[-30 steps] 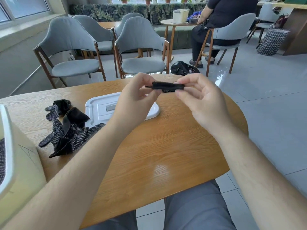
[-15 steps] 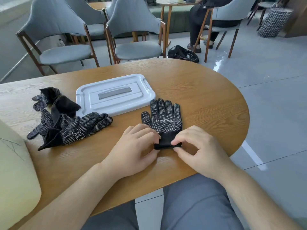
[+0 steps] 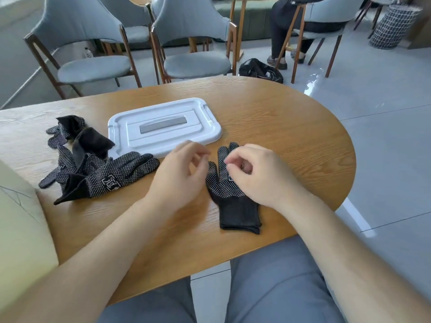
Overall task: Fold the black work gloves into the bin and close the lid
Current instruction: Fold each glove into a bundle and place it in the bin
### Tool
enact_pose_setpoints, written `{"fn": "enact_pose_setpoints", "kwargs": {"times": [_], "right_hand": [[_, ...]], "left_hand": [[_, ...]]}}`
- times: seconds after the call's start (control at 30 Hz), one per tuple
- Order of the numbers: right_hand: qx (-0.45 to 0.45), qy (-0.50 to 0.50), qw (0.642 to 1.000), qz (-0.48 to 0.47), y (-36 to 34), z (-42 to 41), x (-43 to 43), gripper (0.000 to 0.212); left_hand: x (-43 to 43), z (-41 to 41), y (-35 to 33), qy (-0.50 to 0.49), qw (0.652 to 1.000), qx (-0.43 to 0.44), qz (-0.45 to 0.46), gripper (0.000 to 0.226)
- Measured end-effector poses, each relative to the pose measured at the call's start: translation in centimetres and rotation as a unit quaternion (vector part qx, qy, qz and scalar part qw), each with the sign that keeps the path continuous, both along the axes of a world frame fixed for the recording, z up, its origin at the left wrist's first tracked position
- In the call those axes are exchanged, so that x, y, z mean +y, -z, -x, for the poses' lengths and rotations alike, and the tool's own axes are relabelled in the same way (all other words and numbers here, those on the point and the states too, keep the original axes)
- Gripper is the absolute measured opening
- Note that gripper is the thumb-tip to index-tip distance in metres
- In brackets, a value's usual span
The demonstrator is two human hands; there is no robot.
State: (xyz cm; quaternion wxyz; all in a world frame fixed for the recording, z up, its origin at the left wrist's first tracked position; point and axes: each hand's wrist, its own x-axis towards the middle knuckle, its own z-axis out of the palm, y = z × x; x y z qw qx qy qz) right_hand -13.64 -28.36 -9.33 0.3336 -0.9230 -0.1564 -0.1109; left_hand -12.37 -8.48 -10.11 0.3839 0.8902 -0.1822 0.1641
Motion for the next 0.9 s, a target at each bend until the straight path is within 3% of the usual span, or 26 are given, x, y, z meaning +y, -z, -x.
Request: {"fn": "enact_pose_setpoints", "kwargs": {"times": [0.1, 0.37, 0.57, 0.8, 0.9], "right_hand": [[0.025, 0.005, 0.999, 0.022, 1.3, -2.0, 2.0, 0.015], [-0.009, 0.004, 0.999, -0.050, 3.7, -2.1, 1.7, 0.004], [-0.019, 0.018, 0.994, -0.109, 3.5, -1.8, 1.6, 0.002], [-0.041, 0.000, 0.999, 0.028, 3.2, -1.2, 2.1, 0.029], [-0.086, -0.013, 0.996, 0.032, 1.9, 1.3, 1.5, 0.023]], "left_hand": [[0.5, -1.7, 1.3, -0.058, 0.998, 0.037, -0.002, 0.016], [1.6, -1.6, 2.4, 0.006, 0.997, 0.080, -0.018, 0.005], [1.4, -1.6, 2.9, 0.024, 0.996, 0.078, -0.036, 0.015], [1.3, -1.5, 2.6, -0.002, 0.997, 0.054, -0.049, 0.013], [1.3, -1.5, 2.5, 0.003, 0.998, 0.051, -0.048, 0.013]]}}
